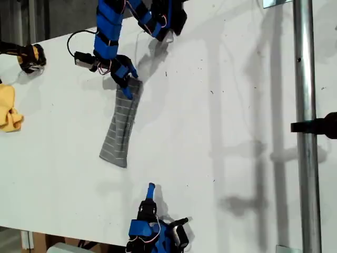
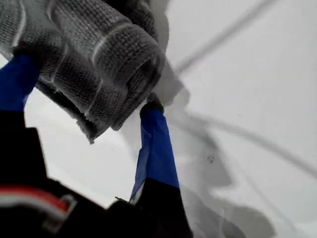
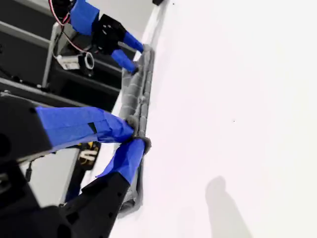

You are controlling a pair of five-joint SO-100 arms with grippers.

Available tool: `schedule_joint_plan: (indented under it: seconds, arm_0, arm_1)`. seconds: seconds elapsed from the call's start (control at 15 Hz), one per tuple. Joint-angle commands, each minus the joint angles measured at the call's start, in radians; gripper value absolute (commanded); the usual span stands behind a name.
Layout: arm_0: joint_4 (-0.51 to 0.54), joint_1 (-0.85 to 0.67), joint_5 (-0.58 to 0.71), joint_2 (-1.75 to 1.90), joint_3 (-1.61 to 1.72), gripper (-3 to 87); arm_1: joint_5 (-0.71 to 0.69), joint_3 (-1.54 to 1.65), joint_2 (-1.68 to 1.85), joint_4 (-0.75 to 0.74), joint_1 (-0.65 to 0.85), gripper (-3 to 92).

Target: Grasp corners of a towel and fold twice.

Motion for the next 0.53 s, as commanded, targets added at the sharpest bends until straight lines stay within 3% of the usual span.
schedule_joint_plan:
  seconds: [0.0,0.47]
  arm_0:
    - [0.006,-0.008,-0.015,0.006,0.005,4.1]
    - [0.025,-0.023,-0.025,0.006,0.005,4.1]
  arm_1:
    - [-0.014,-0.091,-0.029,-0.012,-0.002,41.4]
    - [-0.083,-0.227,-0.166,-0.048,0.006,29.2]
